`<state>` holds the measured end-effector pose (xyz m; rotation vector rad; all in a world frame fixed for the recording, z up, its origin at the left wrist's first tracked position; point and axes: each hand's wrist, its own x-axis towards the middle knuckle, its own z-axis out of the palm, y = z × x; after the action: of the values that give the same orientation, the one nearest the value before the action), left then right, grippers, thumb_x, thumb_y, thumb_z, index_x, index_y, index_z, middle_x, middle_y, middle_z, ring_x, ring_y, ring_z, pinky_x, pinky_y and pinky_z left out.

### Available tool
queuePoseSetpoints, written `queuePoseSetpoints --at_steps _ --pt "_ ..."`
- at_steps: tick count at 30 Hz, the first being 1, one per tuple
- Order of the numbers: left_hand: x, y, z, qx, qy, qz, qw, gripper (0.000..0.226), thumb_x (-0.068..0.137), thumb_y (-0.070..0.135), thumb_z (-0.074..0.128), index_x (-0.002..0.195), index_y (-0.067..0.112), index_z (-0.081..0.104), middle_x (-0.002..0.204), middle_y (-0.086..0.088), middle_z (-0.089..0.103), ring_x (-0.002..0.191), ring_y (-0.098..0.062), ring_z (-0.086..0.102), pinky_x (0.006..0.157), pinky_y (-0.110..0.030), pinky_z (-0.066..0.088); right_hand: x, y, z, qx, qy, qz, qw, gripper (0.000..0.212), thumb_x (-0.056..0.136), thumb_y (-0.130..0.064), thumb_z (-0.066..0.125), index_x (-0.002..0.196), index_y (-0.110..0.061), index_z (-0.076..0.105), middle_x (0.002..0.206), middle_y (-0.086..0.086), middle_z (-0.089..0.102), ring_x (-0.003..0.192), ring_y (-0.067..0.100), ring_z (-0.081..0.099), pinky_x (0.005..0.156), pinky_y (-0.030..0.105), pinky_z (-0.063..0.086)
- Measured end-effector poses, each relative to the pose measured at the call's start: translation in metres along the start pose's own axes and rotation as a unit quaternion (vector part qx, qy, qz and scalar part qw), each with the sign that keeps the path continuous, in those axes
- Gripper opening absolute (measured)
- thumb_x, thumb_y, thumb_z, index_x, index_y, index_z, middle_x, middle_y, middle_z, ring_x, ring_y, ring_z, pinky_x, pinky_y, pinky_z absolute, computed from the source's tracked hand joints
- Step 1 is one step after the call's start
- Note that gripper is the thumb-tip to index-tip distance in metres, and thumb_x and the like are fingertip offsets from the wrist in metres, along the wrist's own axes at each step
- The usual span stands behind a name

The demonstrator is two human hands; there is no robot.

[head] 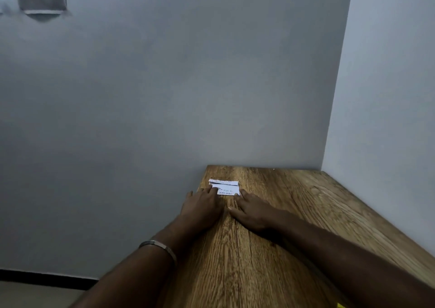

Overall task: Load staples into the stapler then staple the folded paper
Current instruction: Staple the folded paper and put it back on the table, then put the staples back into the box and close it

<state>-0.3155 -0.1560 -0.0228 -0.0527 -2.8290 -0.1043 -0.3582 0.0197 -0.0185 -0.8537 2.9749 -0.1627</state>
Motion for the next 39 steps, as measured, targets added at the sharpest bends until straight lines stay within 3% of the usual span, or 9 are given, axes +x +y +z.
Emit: queuePoseSetpoints --at_steps 3,10,15,17,20,25,29,34,39 --pt "-0.018 0.009 -0.009 0.021 -0.016 0.005 1.000 0.036 0.103 0.041 0.033 0.113 0.018 0.058 0.118 -0.002 0.065 0.103 -0.018 0.061 0.102 -0.047 0.041 -0.023 0.000 -0.008 -0.008 -0.026 -0.013 1.000 0.069 0.102 -0.056 0.023 0.159 -0.017 0.013 0.167 0.013 0.006 0.154 0.030 0.005 0.124 0.050 0.012" --pt "-0.064 0.036 -0.030 0.021 -0.049 -0.003 0.999 0.031 0.102 0.037 0.038 0.103 0.017 0.063 0.106 -0.003 0.070 0.093 -0.021 0.066 0.074 -0.036 0.050 -0.093 -0.004 -0.025 -0.010 -0.053 -0.017 0.998 0.058 0.103 -0.048 0.031 0.153 -0.018 0.032 0.160 0.014 0.030 0.144 0.030 0.034 0.117 0.046 0.030" --pt "-0.108 0.063 -0.047 -0.004 -0.052 0.000 0.999 0.030 0.101 0.033 0.040 0.102 0.016 0.065 0.098 -0.002 0.069 0.085 -0.018 0.066 0.069 -0.035 0.056 -0.150 -0.010 -0.038 -0.006 -0.045 -0.023 0.999 0.037 0.103 -0.039 0.039 0.111 -0.010 0.060 0.119 0.012 0.062 0.105 0.023 0.058 0.097 0.043 0.047" --pt "-0.125 0.075 -0.053 -0.010 -0.049 0.011 0.999 0.030 0.100 0.032 0.041 0.104 0.016 0.067 0.098 -0.003 0.069 0.085 -0.018 0.066 0.071 -0.035 0.057 -0.172 -0.011 -0.041 0.013 -0.040 -0.028 0.999 0.029 0.104 -0.036 0.040 0.093 -0.015 0.057 0.104 0.012 0.064 0.091 0.022 0.056 0.088 0.042 0.047" --pt "-0.152 0.091 -0.060 -0.035 -0.047 0.024 0.998 0.030 0.100 0.031 0.044 0.109 0.017 0.069 0.104 -0.002 0.071 0.089 -0.015 0.067 0.078 -0.035 0.060 -0.202 -0.012 -0.043 0.050 -0.033 -0.035 0.998 0.033 0.106 -0.034 0.038 0.094 -0.014 0.062 0.107 0.009 0.066 0.081 0.016 0.054 0.079 0.036 0.045" --pt "-0.194 0.116 -0.069 -0.092 -0.031 0.060 0.993 0.031 0.099 0.029 0.048 0.122 0.020 0.067 0.118 0.002 0.070 0.099 -0.011 0.066 0.083 -0.029 0.057 -0.249 -0.007 -0.040 0.086 -0.002 -0.014 0.996 0.038 0.106 -0.038 0.037 0.074 -0.024 0.051 0.071 -0.003 0.053 0.061 0.008 0.047 0.058 0.026 0.034" --pt "-0.219 0.134 -0.073 -0.138 -0.010 0.067 0.988 0.028 0.099 0.032 0.051 0.119 0.022 0.069 0.116 0.005 0.071 0.097 -0.009 0.065 0.080 -0.026 0.054 -0.277 -0.003 -0.030 0.103 0.038 -0.011 0.994 0.039 0.105 -0.039 0.039 0.071 -0.022 0.049 0.068 -0.003 0.052 0.060 0.010 0.047 0.059 0.028 0.036" --pt "-0.245 0.152 -0.073 -0.198 0.008 0.075 0.977 0.043 0.100 0.052 0.040 0.097 0.022 0.071 0.088 0.004 0.069 0.076 -0.010 0.063 0.068 -0.029 0.052 -0.299 0.000 -0.024 0.147 0.088 -0.022 0.985 0.037 0.105 -0.038 0.039 0.075 -0.021 0.051 0.071 -0.002 0.054 0.065 0.012 0.048 0.064 0.033 0.039" --pt "-0.258 0.161 -0.071 -0.200 -0.030 0.106 0.974 0.074 0.081 0.083 0.029 0.125 0.031 0.060 0.119 0.010 0.064 0.102 -0.005 0.056 0.088 -0.031 0.050 -0.309 0.009 -0.028 0.224 0.138 -0.008 0.965 0.038 0.105 -0.036 0.041 0.082 -0.012 0.061 0.078 0.006 0.064 0.072 0.019 0.057 0.068 0.036 0.045"
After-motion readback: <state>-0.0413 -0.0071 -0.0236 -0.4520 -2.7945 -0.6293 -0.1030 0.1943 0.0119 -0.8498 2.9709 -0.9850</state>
